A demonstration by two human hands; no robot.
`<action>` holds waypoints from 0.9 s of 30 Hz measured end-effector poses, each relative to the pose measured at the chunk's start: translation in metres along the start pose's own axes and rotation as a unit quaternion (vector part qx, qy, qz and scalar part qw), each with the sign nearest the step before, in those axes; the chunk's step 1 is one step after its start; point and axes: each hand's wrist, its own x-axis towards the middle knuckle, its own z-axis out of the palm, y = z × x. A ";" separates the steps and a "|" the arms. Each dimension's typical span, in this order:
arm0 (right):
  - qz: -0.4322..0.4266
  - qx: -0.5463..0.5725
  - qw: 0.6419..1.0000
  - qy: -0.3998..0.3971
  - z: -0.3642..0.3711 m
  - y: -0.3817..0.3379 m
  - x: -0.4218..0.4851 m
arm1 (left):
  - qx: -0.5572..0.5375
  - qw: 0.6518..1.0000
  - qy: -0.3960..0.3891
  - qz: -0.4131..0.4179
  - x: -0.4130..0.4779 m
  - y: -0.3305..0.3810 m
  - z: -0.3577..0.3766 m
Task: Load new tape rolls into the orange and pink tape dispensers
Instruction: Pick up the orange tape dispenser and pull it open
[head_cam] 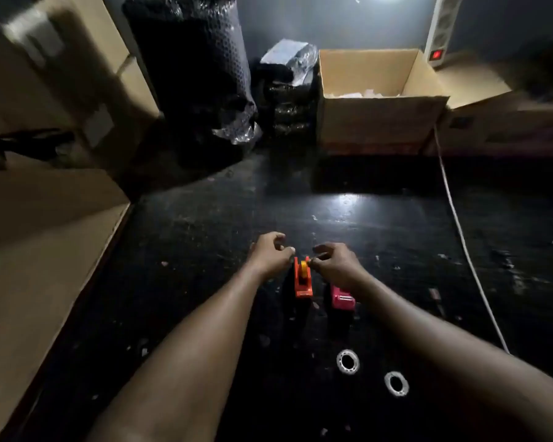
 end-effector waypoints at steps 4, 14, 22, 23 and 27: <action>0.020 -0.024 0.999 0.009 0.031 0.014 0.007 | -0.054 0.996 -0.017 -0.074 0.002 -0.030 0.022; 0.063 0.077 0.995 0.013 0.050 0.032 0.018 | -0.208 0.965 -0.042 -0.155 -0.004 -0.047 0.046; 0.033 0.232 0.970 -0.062 0.024 0.036 0.002 | -0.297 0.944 -0.084 -0.114 -0.025 -0.044 0.031; 0.029 0.250 0.966 -0.056 0.022 0.036 0.001 | -0.299 0.945 -0.079 -0.105 -0.027 -0.042 0.031; 0.032 0.296 0.954 -0.035 0.013 0.038 -0.006 | -0.305 0.947 -0.025 -0.097 -0.032 -0.043 0.024</action>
